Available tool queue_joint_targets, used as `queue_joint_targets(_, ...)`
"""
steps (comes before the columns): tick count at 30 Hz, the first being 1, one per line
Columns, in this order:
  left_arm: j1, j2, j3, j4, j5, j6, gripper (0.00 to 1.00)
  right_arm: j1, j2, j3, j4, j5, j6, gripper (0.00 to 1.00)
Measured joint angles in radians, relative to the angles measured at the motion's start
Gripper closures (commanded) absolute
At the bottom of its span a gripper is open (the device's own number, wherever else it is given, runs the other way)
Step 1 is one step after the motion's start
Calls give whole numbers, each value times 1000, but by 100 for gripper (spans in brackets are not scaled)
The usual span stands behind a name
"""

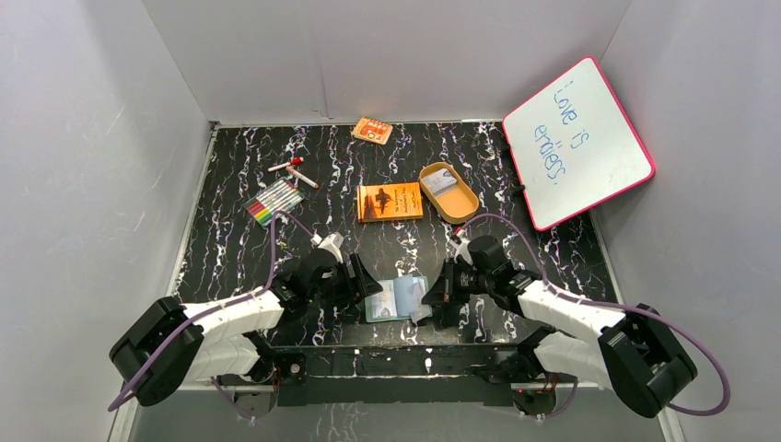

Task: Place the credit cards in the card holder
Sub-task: Turn over the card slot in the card holder.

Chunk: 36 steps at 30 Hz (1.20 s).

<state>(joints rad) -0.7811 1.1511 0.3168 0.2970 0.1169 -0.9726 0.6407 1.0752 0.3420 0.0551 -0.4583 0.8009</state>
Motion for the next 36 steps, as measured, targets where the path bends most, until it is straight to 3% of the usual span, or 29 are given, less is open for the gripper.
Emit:
queue_joint_targets(26,0,-108,0,-102,-43,20,33,161,211,115,112,51,27,100)
queue_joint_targets(36,0,-212,23,-179,-77,47,35,163,44,114,67,228,33,100)
